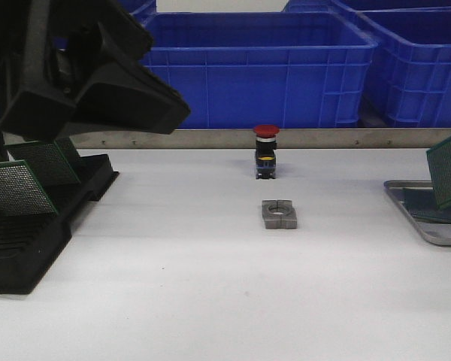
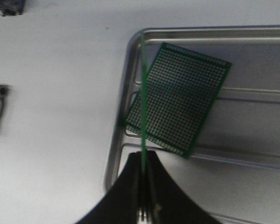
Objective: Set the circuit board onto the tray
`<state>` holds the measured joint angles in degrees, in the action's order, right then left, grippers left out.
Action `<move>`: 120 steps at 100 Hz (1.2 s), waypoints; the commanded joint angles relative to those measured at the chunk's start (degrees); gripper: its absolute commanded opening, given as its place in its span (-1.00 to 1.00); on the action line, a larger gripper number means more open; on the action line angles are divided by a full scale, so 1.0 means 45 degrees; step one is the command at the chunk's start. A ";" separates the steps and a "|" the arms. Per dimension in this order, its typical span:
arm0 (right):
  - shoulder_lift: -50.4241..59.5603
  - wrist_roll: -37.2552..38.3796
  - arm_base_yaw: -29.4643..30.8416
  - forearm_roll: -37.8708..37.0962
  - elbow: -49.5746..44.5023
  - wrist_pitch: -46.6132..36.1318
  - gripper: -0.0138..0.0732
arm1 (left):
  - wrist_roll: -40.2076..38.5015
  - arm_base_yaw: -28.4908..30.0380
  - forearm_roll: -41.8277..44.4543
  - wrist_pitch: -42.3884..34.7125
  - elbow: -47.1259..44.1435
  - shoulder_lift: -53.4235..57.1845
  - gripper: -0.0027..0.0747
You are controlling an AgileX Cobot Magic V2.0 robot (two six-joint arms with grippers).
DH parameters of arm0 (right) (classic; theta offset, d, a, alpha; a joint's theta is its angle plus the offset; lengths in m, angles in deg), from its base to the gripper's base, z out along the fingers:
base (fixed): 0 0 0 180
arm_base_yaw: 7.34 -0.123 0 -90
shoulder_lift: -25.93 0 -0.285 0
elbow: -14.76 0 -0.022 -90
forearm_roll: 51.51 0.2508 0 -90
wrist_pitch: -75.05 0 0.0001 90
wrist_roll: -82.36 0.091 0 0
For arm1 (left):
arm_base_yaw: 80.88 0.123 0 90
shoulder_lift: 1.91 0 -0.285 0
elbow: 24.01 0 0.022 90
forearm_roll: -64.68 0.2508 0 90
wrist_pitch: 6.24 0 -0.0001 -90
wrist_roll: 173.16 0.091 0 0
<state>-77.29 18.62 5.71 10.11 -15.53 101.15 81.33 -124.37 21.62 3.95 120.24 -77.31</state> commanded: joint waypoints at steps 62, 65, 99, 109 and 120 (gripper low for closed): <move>0.2543 -0.0045 0.0217 -0.0015 0.0276 0.0281 0.15 | -0.0102 -0.0017 -0.0991 -0.2753 0.0368 0.0566 0.37; 0.2859 -0.0045 0.0217 -0.0036 0.0263 0.0436 -0.02 | -0.0102 -0.0017 -0.1369 -0.3206 0.0368 0.0697 0.31; 0.6849 -0.0056 0.0205 -0.0028 0.0075 0.2142 -0.82 | 0.0728 0.0858 -0.4757 -0.6511 0.0368 0.2207 -0.98; 0.8061 -0.0056 0.0177 0.0164 -0.0338 0.2066 -0.82 | 0.1447 0.1802 -0.5508 -0.5550 0.0368 0.2744 -0.98; 0.9475 -0.0078 0.0177 0.0205 -0.0926 0.1805 -0.82 | 0.1600 0.3342 -0.5733 -0.3627 0.0368 0.3304 -0.98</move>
<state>-40.06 18.62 6.26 8.68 -19.25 110.58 87.74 -114.25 -3.52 -17.41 120.24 -65.17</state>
